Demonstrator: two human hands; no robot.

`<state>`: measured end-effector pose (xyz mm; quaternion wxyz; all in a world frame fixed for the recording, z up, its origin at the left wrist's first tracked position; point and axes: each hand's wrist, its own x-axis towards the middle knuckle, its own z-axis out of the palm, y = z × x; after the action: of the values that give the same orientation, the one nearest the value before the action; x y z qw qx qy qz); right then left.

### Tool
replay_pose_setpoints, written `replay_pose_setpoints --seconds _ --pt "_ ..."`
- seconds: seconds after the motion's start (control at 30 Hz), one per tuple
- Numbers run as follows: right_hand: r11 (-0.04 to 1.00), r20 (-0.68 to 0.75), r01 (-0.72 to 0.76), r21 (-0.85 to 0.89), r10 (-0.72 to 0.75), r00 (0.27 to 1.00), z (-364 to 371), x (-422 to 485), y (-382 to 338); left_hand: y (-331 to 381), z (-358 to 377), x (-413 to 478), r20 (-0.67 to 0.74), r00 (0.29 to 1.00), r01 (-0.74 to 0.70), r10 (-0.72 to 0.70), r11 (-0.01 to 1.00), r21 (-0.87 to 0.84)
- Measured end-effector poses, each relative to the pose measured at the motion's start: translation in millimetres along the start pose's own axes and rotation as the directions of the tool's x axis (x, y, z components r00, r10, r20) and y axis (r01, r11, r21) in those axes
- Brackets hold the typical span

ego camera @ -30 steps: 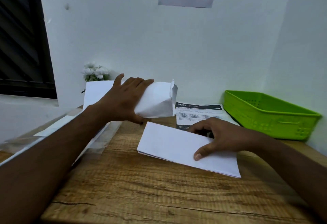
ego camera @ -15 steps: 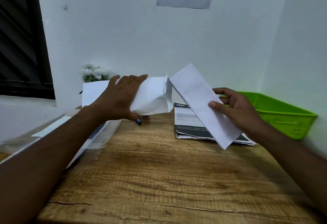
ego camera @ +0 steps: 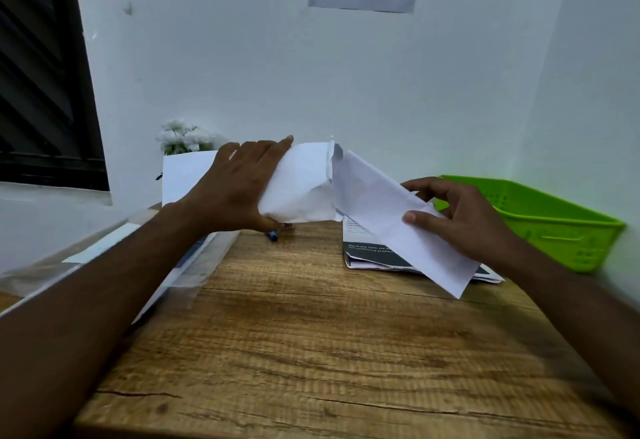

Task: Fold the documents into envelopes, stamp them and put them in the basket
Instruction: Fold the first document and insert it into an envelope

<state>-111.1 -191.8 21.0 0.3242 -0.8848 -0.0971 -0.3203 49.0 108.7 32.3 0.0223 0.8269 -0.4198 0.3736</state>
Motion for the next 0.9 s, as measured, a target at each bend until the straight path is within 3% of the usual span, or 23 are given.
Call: replay_pose_setpoints --seconds 0.3,0.6,0.9 --pt "0.996 0.127 -0.042 0.074 0.033 0.991 -4 -1 1 9 -7 -1 0.018 0.995 -0.097 0.097 0.995 -0.024" --pt "0.994 0.247 -0.104 -0.021 0.106 0.963 -10 0 8 11 -5 -1 0.031 0.990 -0.142 0.141 0.990 0.027" --pt "0.992 0.241 -0.123 0.031 0.112 0.964 1 -1 5 24 -5 1 0.058 0.972 -0.225 0.226 0.974 -0.029"
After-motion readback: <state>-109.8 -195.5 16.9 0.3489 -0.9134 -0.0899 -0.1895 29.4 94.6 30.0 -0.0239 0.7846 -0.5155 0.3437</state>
